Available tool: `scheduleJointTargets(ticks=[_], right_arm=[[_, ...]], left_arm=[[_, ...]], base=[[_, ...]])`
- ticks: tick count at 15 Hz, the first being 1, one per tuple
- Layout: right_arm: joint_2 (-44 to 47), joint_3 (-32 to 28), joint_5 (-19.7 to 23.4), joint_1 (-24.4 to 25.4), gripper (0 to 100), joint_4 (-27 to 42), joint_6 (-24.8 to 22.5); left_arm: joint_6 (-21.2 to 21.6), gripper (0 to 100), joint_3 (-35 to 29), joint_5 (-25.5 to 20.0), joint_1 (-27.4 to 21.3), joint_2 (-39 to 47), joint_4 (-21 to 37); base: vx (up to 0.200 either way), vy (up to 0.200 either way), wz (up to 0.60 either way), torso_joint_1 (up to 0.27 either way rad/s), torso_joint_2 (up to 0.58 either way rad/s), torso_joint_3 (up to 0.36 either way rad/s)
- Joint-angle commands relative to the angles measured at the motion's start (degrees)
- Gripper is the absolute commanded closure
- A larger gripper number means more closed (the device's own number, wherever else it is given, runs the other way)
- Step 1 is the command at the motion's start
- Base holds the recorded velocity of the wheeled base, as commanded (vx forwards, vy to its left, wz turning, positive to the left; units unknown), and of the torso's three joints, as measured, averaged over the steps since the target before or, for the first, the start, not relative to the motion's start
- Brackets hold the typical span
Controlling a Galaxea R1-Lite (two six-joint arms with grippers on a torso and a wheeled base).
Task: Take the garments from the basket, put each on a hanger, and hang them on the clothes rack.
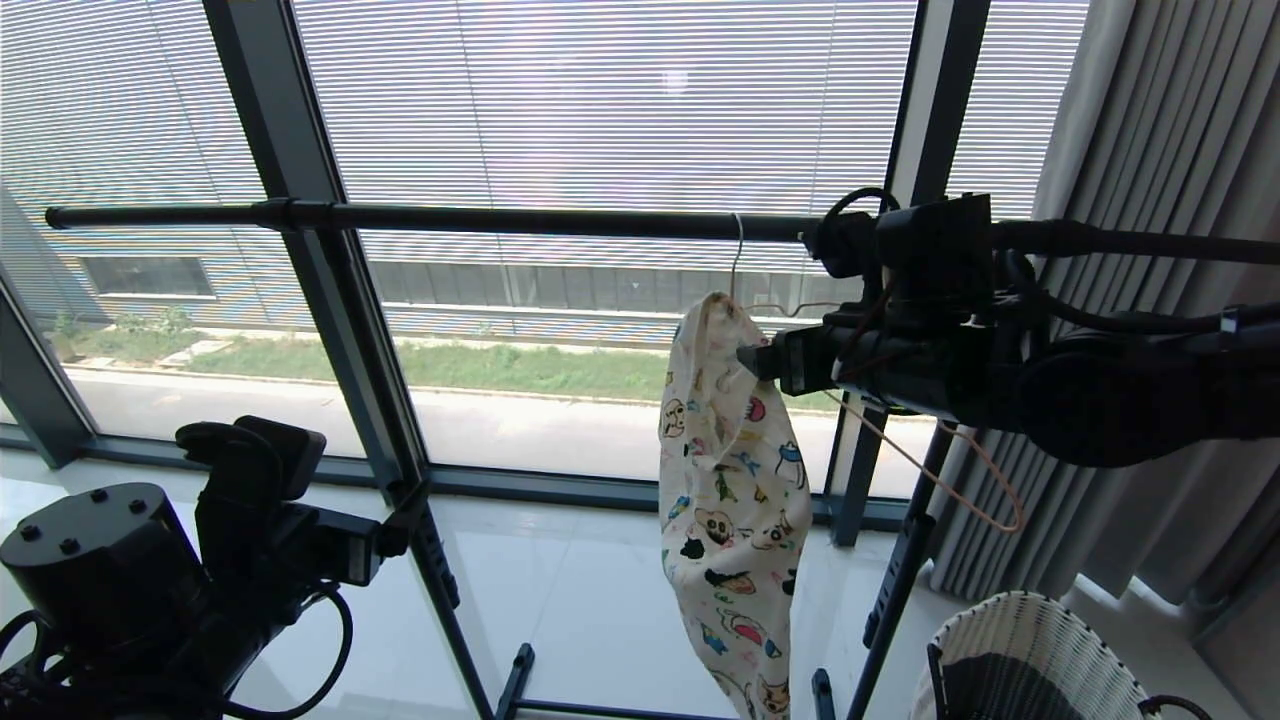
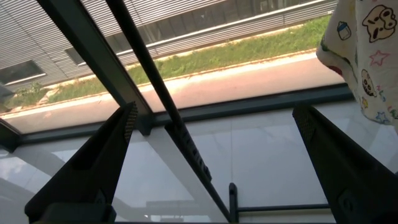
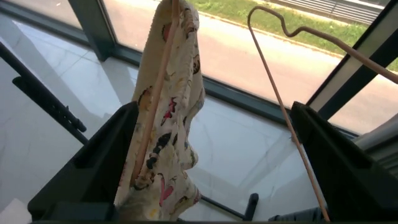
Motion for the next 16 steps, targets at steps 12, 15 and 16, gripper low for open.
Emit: scheduleJointTargets(ticks=[12, 15, 16], right_arm=[[-5.72, 3.76, -5.61, 0.45, 0, 4.82, -8.89], [-7.30, 5.96, -5.70, -0.78, 0, 4.82, -9.94], [-8.27, 7.45, -5.70, -1.57, 0, 4.82, -10.73]], left_arm=[[0.06, 0, -0.10, 1.97, 0.19, -0.07, -0.07], [-0.03, 0, -0.01, 1.97, 0.45, 0.02, -0.07], [-0.03, 0, -0.01, 1.97, 0.89, -0.07, -0.07]], base=[[-0.150, 0.000, 0.00, 0.003, 0.00, 0.001], [-0.200, 0.000, 0.00, -0.001, 0.00, 0.006], [-0.200, 0.000, 0.00, -0.002, 0.00, 0.007]])
